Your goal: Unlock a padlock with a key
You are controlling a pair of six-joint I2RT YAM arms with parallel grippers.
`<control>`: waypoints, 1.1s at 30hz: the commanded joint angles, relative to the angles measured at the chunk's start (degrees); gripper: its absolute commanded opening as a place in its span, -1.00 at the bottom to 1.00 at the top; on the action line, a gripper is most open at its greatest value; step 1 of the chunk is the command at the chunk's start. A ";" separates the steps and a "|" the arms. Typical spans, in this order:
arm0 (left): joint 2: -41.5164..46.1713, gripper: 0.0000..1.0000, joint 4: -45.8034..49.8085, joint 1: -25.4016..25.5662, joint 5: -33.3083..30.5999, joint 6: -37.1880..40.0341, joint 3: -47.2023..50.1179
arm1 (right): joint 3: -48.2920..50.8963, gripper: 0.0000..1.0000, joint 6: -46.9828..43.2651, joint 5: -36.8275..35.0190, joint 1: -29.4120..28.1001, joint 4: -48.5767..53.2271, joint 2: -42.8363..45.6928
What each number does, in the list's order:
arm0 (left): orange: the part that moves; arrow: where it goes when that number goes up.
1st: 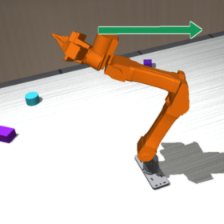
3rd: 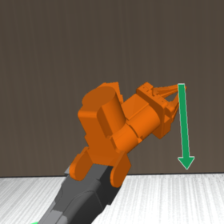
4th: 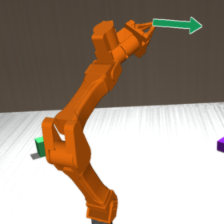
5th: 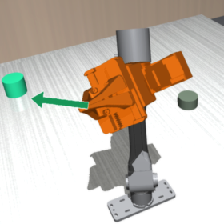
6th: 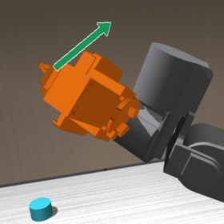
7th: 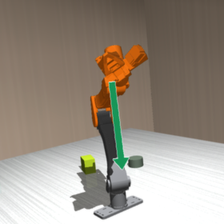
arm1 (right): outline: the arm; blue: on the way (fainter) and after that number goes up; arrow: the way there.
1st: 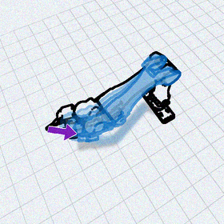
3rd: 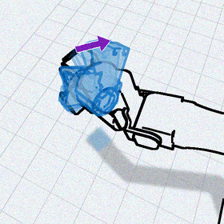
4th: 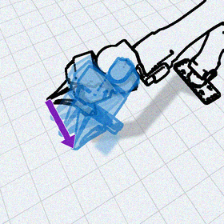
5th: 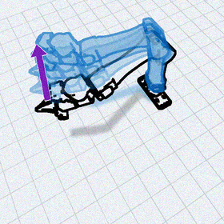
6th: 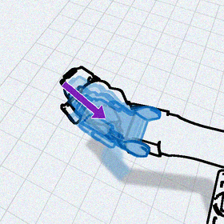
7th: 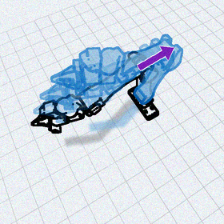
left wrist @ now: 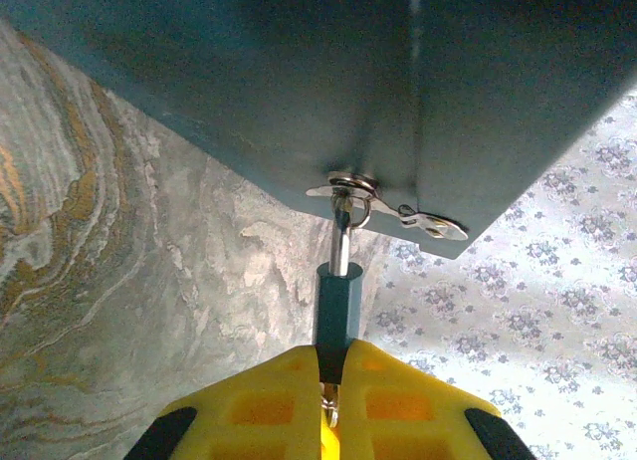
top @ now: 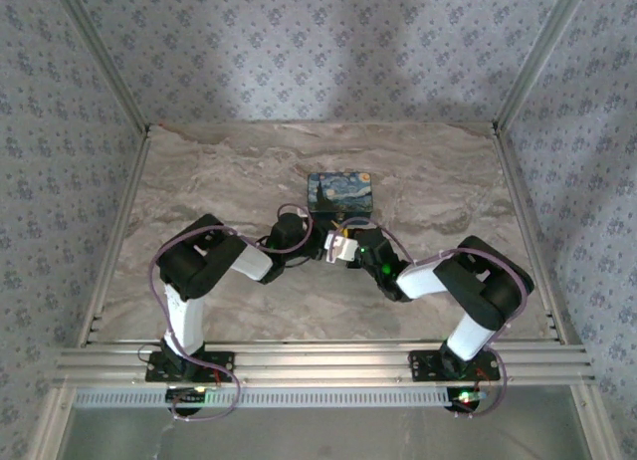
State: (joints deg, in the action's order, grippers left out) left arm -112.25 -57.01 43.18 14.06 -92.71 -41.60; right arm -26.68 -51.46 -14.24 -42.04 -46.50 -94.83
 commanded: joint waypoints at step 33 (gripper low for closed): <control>1.14 -0.61 -1.01 0.18 -0.33 0.07 0.25 | -1.92 -1.00 42.81 1.94 -0.41 2.94 3.18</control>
State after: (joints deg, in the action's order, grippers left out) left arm -112.16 -58.50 43.16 13.87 -93.71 -41.95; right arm -29.26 -12.10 -14.28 -42.65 -38.26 -91.26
